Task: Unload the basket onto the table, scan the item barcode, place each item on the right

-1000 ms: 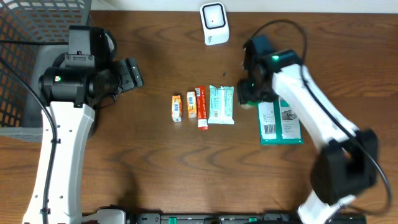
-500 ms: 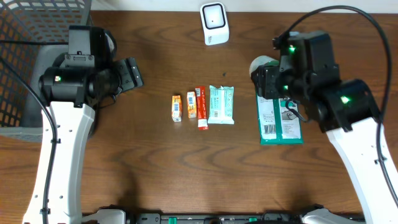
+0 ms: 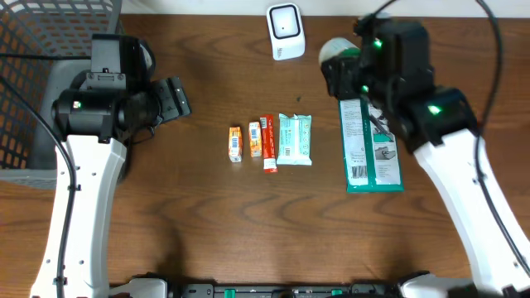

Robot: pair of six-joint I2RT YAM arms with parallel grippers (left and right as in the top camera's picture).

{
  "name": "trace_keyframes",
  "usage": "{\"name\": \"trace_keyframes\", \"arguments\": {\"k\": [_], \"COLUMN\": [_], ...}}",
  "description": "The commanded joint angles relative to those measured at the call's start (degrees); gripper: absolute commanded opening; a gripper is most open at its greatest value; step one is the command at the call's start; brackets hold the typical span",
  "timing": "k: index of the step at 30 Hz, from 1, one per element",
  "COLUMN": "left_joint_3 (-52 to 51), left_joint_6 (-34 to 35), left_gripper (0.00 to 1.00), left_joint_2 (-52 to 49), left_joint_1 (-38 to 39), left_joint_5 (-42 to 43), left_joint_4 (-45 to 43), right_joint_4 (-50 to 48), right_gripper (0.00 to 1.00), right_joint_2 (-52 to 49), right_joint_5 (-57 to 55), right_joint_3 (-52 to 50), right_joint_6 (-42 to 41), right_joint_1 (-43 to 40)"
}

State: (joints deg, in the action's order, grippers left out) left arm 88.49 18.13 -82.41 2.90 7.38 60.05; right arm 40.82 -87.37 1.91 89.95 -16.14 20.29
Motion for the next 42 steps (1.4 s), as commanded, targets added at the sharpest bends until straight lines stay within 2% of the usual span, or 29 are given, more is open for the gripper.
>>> {"name": "trace_keyframes", "arguments": {"k": [1, 6, 13, 18, 27, 38, 42], "left_joint_3": [0.61, 0.61, 0.61, 0.61, 0.61, 0.61, 0.61], "left_joint_6": [-0.31, -0.31, -0.31, -0.31, -0.31, -0.31, -0.31], "left_gripper": [0.85, 0.85, 0.85, 0.85, 0.85, 0.85, 0.85], "left_joint_2": [-0.37, -0.37, -0.37, -0.37, -0.37, -0.37, -0.37], "left_joint_1": [0.02, 0.02, 0.02, 0.02, 0.02, 0.02, 0.02], "left_joint_5": [0.11, 0.11, 0.11, 0.11, 0.11, 0.11, 0.11], "left_joint_4": [0.15, 0.15, 0.17, 0.17, 0.17, 0.15, 0.15], "right_joint_4": [-5.49, -19.34, -42.47, -57.35, -78.49, -91.41, -92.91], "right_gripper": [0.01, 0.01, 0.01, 0.01, 0.01, 0.01, 0.01], "right_joint_2": [-4.15, -12.85, -25.83, -34.18, -43.82, -51.43, -52.33], "right_joint_5": [0.04, -0.15, -1.73, -2.51, -6.62, -6.56, -6.38], "right_joint_3": [1.09, 1.09, 1.09, 1.09, 1.11, 1.14, 1.14], "right_joint_6": [-0.72, 0.07, 8.57, 8.50, 8.50, 5.01, 5.01], "right_joint_1": [0.39, 1.36, 1.99, 1.99, 0.98, -0.68, -1.11]}}
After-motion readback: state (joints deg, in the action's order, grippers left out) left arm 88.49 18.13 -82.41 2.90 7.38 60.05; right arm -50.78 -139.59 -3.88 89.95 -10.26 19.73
